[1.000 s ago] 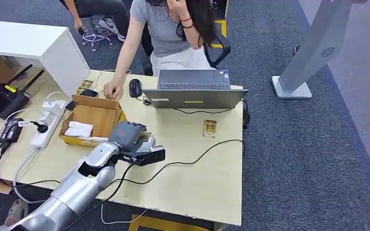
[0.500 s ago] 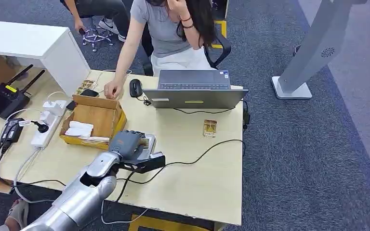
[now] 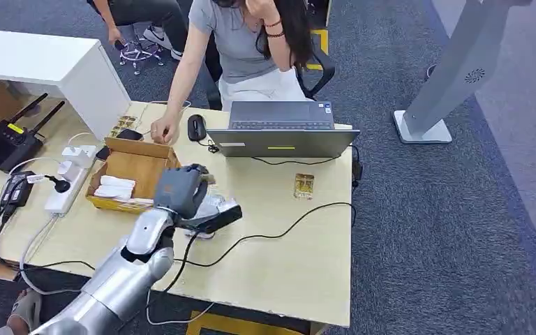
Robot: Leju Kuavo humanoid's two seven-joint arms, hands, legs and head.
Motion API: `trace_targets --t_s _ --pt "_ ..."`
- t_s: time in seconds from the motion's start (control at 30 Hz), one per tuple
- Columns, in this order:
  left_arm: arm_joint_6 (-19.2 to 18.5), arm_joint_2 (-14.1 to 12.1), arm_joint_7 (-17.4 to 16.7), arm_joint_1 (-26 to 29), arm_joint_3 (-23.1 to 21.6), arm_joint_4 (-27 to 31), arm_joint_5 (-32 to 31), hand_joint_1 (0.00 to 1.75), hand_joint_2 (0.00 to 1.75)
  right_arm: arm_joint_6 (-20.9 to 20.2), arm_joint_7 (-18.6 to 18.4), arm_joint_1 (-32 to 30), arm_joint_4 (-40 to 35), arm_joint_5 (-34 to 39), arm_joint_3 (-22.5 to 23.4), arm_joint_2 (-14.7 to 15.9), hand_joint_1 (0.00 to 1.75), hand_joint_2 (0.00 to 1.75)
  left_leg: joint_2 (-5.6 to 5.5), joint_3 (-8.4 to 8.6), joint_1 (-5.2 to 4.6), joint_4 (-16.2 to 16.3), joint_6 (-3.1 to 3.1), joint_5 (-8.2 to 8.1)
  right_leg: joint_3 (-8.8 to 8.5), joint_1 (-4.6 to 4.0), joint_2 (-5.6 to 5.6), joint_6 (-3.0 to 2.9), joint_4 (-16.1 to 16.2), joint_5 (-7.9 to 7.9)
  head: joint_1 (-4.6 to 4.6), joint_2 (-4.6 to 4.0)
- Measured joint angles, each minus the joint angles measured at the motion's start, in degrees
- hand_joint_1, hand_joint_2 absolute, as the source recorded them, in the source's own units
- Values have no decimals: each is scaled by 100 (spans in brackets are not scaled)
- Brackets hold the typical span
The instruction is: Pass the card to the sensor for recognition and then transmit it.
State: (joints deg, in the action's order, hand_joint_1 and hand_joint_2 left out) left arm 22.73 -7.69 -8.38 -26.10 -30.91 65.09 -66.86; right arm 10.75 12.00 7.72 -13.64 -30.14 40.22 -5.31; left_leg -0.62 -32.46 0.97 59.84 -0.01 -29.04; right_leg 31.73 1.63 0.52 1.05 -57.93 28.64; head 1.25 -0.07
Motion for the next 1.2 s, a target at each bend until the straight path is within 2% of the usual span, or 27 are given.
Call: trace_targets --t_s 0.07,0.1,0.23,0.5,0.73,0.9,1.17,1.2 --pt "524 22 107 -244 187 -11 -96 175 175 15 -79 64 0 -92 -41 -11 0 0 1 2 0 0 -4 4 0 0 1 1 0 -2 2 0" --pt "658 31 145 -375 283 -31 -118 175 175 26 -114 94 0 -123 -59 -13 0 0 1 1 1 0 -2 7 0 -1 1 1 -1 -3 0 0" --pt "850 59 186 -779 600 -193 -208 175 175 31 -171 175 0 -177 -125 -31 0 0 -1 1 1 0 0 13 0 -1 0 2 -2 -5 2 0" --pt "900 79 160 -1761 1041 -1165 -287 175 175 20 -304 263 0 -330 -251 -63 0 0 -1 -1 2 0 -2 15 0 -1 0 4 -3 -7 0 0" --pt "913 79 20 -2240 1137 -1837 -383 175 175 -15 -354 311 0 -411 -321 -77 0 0 -2 -4 2 0 -2 15 1 -1 0 4 -3 -7 0 0" --pt "931 -9 -80 -2792 1277 -2615 -479 175 175 -22 -433 356 0 -516 -400 -109 0 0 -1 -5 3 0 -3 16 3 -2 0 4 -5 -8 0 0" --pt "970 -79 -118 -3072 1371 -3126 -516 175 175 -30 -440 397 0 -531 -442 -125 0 0 -2 -7 3 0 -3 16 2 -2 -1 4 -5 -8 0 0" --pt "968 -85 -133 -3097 1371 -3191 -516 0 175 -30 -440 399 0 -534 -450 -125 0 0 -2 -7 3 0 -3 16 3 -2 -1 4 -5 -8 0 0"
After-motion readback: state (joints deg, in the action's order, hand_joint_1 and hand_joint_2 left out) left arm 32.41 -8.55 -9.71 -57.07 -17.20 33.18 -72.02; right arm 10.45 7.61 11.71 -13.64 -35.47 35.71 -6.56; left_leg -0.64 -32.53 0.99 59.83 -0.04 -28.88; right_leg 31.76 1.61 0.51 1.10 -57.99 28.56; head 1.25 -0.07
